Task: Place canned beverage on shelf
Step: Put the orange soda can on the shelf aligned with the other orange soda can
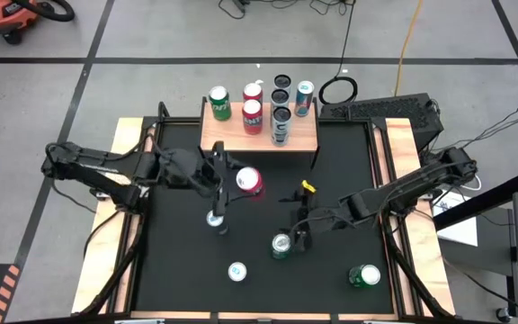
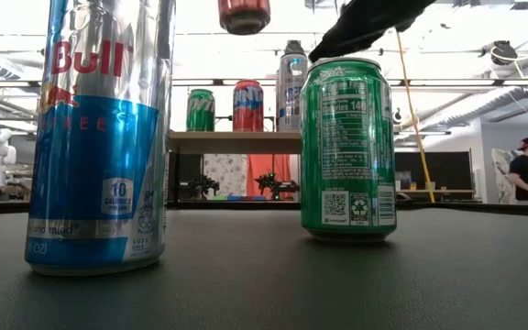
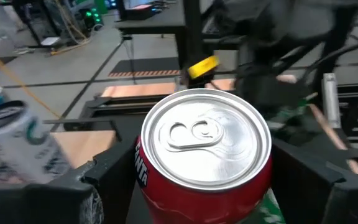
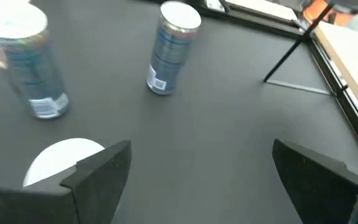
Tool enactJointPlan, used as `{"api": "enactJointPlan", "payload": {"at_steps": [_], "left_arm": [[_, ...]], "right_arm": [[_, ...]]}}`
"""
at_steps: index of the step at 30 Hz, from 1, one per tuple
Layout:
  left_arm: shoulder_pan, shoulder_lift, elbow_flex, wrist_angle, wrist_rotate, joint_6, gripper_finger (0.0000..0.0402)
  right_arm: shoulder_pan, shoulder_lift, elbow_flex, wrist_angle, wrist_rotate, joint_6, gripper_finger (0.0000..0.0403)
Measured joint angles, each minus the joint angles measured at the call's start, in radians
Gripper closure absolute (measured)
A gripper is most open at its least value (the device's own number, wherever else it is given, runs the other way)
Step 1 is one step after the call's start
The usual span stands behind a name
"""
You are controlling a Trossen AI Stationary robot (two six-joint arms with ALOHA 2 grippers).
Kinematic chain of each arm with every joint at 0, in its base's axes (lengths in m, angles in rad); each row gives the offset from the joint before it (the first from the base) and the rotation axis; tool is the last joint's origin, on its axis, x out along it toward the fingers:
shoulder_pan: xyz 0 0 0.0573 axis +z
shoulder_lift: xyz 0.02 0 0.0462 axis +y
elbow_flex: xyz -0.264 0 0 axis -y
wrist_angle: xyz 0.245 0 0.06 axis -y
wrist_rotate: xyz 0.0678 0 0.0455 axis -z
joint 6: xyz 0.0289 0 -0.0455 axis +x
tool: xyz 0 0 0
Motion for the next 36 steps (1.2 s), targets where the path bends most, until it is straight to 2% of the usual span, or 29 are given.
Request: {"api": "enactJointPlan", "payload": {"at_steps": [4, 8, 14, 18, 23, 28, 32, 36], "left_arm": [[0.076, 0.0, 0.0, 0.0, 0.06, 0.007, 0.0102], [0.152, 0.0, 0.0, -0.001, 0.144, 0.022, 0.0102], [0.265, 0.001, 0.0, -0.002, 0.204, 0.032, 0.0102], [0.342, 0.01, 0.0, -0.009, 0.222, 0.051, 0.0102], [0.423, 0.055, 0.0, -0.005, 0.339, 0.089, 0.0102], [0.486, 0.1, 0.0, 0.001, 0.394, 0.129, 0.0102], [0.519, 0.107, 0.001, 0.026, 0.441, 0.138, 0.0102], [0.555, 0.109, 0.001, 0.02, 0.441, 0.138, 0.0102]], "right_arm": [[0.019, -0.082, -0.108, 0.117, 0.0, 0.001, 0.0032], [0.019, -0.156, -0.266, 0.337, -0.003, -0.02, 0.0032], [0.017, -0.187, -0.39, 0.576, -0.004, -0.104, 0.0032], [0.014, -0.182, -0.4, 0.607, -0.005, -0.156, 0.0032], [0.004, -0.182, -0.4, 0.604, -0.007, -0.181, 0.0032], [-0.004, -0.182, -0.4, 0.605, -0.028, -0.183, 0.0032], [-0.012, -0.182, -0.443, 0.691, -0.062, -0.183, 0.0032], [-0.02, -0.181, -0.486, 0.776, -0.061, -0.183, 0.0032]]}}
